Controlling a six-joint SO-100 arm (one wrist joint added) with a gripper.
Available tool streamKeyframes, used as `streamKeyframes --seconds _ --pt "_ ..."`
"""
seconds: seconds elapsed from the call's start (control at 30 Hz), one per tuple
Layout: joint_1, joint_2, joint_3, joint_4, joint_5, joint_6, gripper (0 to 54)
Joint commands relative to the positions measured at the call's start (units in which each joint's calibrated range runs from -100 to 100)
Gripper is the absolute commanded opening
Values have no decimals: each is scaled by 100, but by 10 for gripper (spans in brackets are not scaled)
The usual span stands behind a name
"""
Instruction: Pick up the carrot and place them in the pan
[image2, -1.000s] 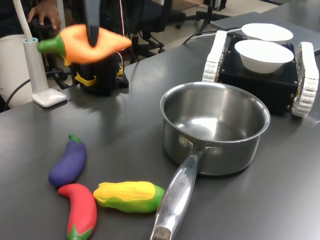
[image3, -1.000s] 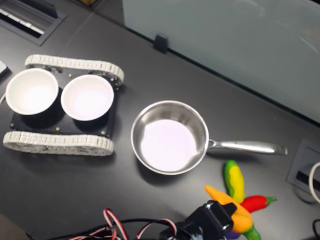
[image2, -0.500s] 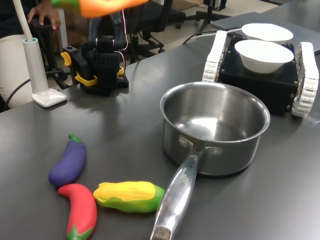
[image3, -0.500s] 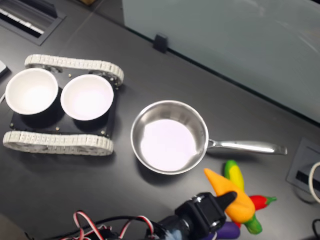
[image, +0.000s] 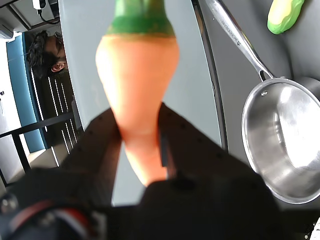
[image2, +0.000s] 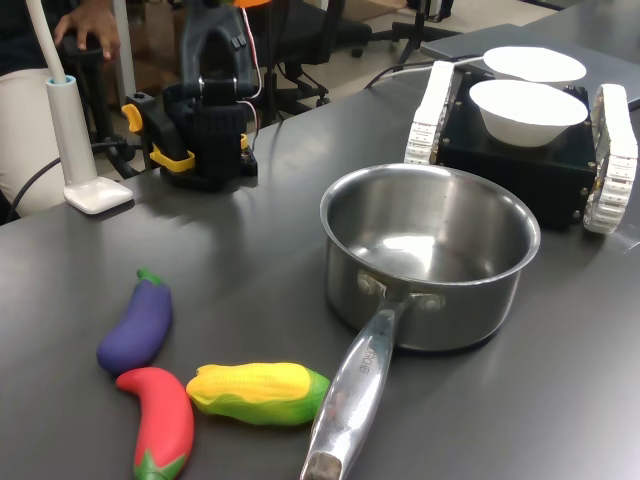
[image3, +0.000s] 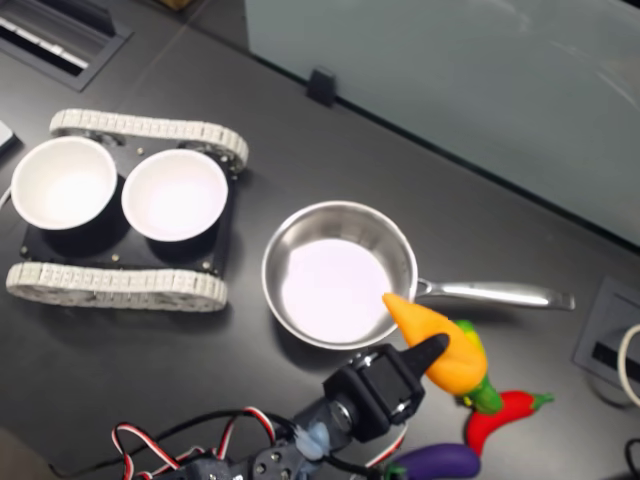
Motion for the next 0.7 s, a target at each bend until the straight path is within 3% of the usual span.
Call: streamKeyframes --seconds 0.0,0.33,0.67 --pt "-601 -207 -62 -469 -59 282 0" --pt "-2401 -182 183 -631 -107 1147 0" --pt "-3353 79 356 -699 -127 1265 0"
